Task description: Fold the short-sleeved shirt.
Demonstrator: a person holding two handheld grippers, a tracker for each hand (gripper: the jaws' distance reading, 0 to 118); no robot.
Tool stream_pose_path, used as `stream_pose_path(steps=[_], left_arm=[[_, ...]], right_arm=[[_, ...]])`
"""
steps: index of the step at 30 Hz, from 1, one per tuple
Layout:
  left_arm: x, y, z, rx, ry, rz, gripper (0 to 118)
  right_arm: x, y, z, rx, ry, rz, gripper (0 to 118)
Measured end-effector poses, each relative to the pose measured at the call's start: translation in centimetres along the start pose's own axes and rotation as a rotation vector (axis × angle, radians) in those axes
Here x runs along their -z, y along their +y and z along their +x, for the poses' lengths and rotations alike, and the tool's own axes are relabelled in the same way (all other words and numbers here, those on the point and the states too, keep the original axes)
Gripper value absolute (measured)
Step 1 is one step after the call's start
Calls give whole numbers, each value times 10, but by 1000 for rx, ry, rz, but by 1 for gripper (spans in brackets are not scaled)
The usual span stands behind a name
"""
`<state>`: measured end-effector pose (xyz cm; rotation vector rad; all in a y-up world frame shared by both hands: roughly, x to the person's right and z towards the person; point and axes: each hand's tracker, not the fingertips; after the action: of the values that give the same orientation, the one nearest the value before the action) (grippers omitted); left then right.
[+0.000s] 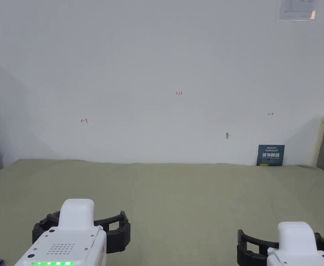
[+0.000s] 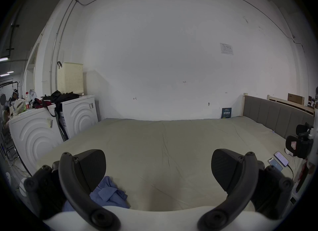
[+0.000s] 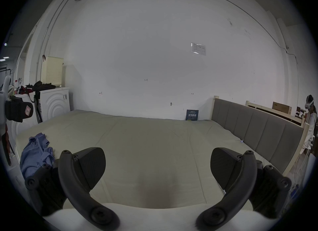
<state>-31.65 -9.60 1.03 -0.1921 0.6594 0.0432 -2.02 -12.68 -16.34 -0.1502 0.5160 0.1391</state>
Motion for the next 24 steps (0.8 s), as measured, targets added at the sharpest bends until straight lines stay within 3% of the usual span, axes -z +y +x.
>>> stream_pose_path(steps=[11, 12, 13, 14, 15, 16, 17, 18, 24], left_arm=[[1, -1, 1, 6, -13, -14, 118], [1, -2, 1, 6, -12, -15, 111], [0, -2, 0, 2, -25, -17, 86], [-1, -2, 0, -1, -61, -29, 28], [-1, -2, 0, 1, -72, -25, 0], [3, -4, 2, 12, -59, -52, 0], [4, -8, -1, 16, 5, -40, 0], [4, -7, -5, 15, -49, -58, 0], [5, -4, -4, -8, -46, -58, 0]], right_arm=[[1, -2, 1, -1, -12, -14, 118], [1, -2, 1, -2, -15, -18, 117], [0, -1, 1, -6, -18, -30, 101], [-2, -1, 0, -5, -23, -22, 50], [-2, 0, -2, -28, -71, -29, 1], [2, 1, -4, -67, -151, -61, 1], [1, 2, 0, -32, -92, -45, 1], [-2, 4, 3, 9, -65, -46, 1], [-2, 1, 9, -3, -95, -56, 1]])
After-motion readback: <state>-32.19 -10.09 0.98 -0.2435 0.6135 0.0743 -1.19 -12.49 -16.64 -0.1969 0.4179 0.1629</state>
